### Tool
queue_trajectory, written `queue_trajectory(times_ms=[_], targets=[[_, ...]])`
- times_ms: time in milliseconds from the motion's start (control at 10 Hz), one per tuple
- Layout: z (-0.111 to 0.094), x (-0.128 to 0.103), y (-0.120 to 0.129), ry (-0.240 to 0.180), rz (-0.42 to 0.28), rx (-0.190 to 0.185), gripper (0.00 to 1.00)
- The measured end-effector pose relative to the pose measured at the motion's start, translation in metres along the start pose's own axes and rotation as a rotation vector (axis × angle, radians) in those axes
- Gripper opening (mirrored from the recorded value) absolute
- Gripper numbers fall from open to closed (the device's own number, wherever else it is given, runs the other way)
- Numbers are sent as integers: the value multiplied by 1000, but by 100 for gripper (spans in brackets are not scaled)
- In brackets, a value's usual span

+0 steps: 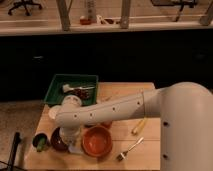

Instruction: Wipe purple bowl with towel

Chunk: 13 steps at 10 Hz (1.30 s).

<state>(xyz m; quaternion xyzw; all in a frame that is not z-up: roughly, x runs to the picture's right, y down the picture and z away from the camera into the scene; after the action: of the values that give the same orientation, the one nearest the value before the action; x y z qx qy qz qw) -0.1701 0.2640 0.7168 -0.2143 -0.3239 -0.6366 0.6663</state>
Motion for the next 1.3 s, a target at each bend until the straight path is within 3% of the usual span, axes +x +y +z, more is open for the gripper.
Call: queue_trajectory(times_ms=[400,700,1000,1300], targets=[[-10,32,-9,38,9,-33,0],[-12,50,-36,49,-28,-48,0],[-9,57,-62,44,-84,-54,0],[0,48,-90,20,-164,-41,0]])
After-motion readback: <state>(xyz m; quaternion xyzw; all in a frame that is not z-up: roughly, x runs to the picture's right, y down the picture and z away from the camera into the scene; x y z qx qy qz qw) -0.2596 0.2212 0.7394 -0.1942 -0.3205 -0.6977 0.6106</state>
